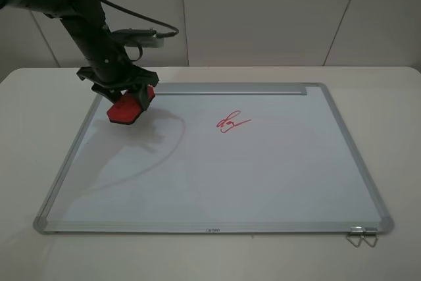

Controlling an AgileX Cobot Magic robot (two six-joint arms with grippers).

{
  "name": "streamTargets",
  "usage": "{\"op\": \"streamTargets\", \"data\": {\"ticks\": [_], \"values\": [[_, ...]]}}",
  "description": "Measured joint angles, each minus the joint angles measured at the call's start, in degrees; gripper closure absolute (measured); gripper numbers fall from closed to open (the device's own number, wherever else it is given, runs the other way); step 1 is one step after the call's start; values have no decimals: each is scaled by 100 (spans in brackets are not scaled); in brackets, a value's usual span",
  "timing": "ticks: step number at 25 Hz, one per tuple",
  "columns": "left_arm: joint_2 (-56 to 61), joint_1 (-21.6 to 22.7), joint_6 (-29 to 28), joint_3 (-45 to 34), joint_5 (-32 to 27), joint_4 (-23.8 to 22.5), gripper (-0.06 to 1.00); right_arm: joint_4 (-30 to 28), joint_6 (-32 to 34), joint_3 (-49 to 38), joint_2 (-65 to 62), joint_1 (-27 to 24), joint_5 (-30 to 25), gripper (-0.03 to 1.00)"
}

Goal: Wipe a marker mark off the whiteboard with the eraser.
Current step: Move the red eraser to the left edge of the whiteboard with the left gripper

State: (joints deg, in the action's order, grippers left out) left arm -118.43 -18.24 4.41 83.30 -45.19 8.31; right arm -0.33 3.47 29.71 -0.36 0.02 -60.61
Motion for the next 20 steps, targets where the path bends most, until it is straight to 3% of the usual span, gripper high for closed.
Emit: {"op": "streamTargets", "data": {"ticks": [3,9,20], "values": [[231,0,-249,-114,-373,0,37,33,0,0,0,0,0,14],[487,0,-760,-830,-403,-59,37,33,0,0,0,0,0,14],[1871,0,-1660,-2968,850,-144,37,0,0,0,0,0,0,14]]}}
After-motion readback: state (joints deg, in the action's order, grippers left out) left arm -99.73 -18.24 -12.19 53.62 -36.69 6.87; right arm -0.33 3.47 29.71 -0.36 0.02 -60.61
